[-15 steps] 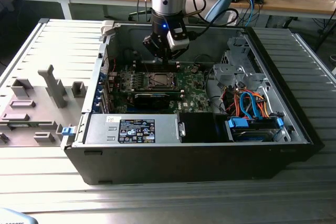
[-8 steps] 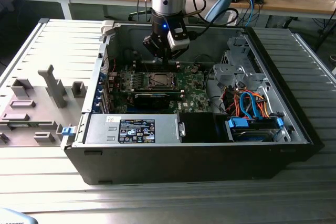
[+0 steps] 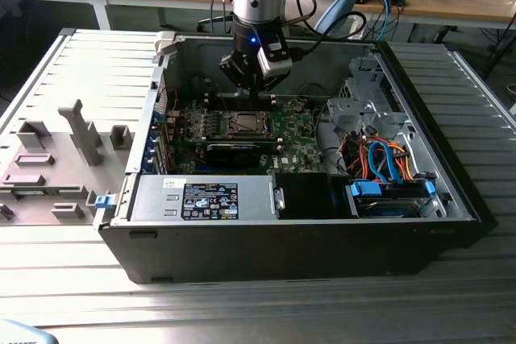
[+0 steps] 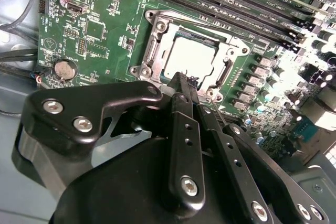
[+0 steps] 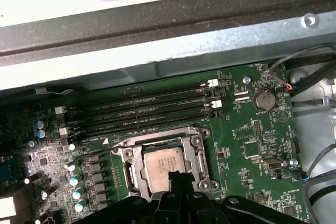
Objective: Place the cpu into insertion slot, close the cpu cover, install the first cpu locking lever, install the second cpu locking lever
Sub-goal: 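Install the first cpu locking lever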
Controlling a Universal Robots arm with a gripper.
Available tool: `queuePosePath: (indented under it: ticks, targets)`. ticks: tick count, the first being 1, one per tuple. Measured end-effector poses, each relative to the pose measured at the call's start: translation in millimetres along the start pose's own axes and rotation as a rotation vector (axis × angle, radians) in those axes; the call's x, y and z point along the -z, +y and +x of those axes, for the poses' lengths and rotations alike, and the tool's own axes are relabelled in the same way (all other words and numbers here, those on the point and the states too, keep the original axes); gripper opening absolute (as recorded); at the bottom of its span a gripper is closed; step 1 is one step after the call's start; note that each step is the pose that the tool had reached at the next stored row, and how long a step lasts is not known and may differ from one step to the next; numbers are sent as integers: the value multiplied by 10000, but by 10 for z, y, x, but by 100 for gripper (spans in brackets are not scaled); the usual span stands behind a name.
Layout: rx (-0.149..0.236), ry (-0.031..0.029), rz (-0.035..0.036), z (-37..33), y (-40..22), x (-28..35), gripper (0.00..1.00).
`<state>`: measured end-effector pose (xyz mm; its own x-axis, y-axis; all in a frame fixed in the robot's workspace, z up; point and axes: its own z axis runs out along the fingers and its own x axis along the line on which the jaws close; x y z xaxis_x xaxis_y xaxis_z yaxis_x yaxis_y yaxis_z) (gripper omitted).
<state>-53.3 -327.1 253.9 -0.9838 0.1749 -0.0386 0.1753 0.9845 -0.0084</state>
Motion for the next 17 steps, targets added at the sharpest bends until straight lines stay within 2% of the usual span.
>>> queuePosePath:
  ticks: [17]
  targets:
    - [306,-3,-12,0,0,0,11]
